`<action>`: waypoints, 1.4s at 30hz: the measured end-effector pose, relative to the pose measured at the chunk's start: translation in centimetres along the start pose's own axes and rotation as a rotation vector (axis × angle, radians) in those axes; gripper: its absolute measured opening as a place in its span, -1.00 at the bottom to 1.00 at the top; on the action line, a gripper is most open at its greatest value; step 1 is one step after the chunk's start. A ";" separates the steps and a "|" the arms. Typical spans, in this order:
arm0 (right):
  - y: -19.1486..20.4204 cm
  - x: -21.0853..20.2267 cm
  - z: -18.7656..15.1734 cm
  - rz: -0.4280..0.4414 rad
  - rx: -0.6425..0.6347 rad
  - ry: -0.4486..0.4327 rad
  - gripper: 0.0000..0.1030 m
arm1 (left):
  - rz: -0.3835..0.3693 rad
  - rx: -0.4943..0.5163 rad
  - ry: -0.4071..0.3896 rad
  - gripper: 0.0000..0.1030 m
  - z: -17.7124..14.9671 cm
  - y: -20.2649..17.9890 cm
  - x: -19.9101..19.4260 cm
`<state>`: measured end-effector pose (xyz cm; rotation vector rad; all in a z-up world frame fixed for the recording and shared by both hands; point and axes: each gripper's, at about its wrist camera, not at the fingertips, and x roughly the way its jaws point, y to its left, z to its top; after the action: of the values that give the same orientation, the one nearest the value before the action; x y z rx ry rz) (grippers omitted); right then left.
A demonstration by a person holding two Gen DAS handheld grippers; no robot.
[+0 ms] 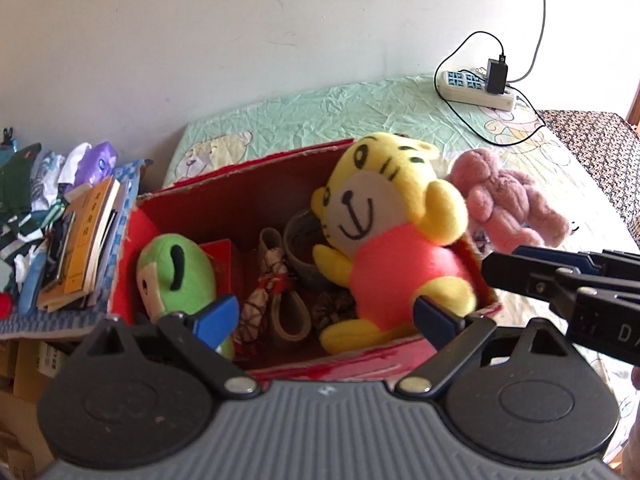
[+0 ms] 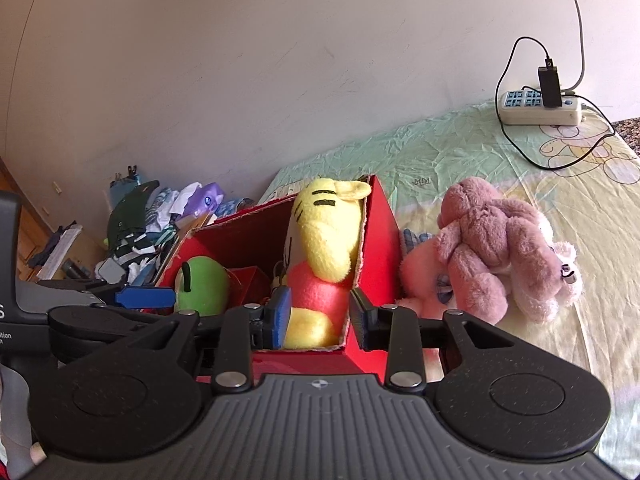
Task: Organize objects
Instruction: 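Move the right gripper toward the pink bunny plush on the bed, then close the right gripper on the pink teddy bear's body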
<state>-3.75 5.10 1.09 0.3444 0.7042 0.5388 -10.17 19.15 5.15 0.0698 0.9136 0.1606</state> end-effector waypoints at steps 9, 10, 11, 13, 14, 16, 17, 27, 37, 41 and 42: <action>-3.7 -2.0 0.4 0.040 -0.010 0.036 -0.26 | 0.016 -0.026 0.000 0.83 -0.7 -4.5 -1.0; -4.1 -2.2 0.4 0.041 -0.008 0.040 -0.26 | 0.011 -0.027 0.002 0.83 -0.8 -5.0 -1.1; -4.6 -2.4 0.4 0.041 -0.006 0.045 -0.25 | 0.001 -0.029 0.005 0.83 -1.0 -5.5 -1.1; -5.6 -2.7 0.2 0.039 -0.002 0.057 -0.25 | -0.024 -0.028 0.004 0.83 -1.4 -6.6 -1.1; -6.1 -2.9 0.1 0.037 -0.001 0.063 -0.25 | -0.034 -0.021 0.001 0.83 -1.6 -7.3 -1.1; -7.2 -3.2 -0.1 0.032 0.006 0.071 -0.25 | -0.052 -0.005 -0.002 0.83 -2.1 -8.6 -1.0; -7.8 -3.4 -0.1 0.030 0.012 0.076 -0.25 | -0.069 0.000 0.000 0.83 -2.3 -9.3 -0.9; -14.3 -4.2 0.9 -0.002 0.159 0.080 -0.20 | -0.241 0.058 -0.011 0.83 -1.6 -14.8 0.7; -18.5 -0.9 6.2 0.063 0.250 0.091 -0.07 | -0.247 -0.028 -0.041 0.85 4.2 -15.8 6.0; -20.0 2.0 7.4 0.097 0.289 0.125 -0.07 | -0.300 -0.080 -0.003 0.85 5.0 -15.4 9.0; -20.4 2.8 7.6 0.106 0.300 0.136 -0.07 | -0.304 -0.085 0.003 0.85 5.0 -15.4 9.5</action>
<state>10.35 -10.72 -4.52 0.6319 0.9042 0.5613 1.15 5.58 -1.20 -0.1481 0.9084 -0.0830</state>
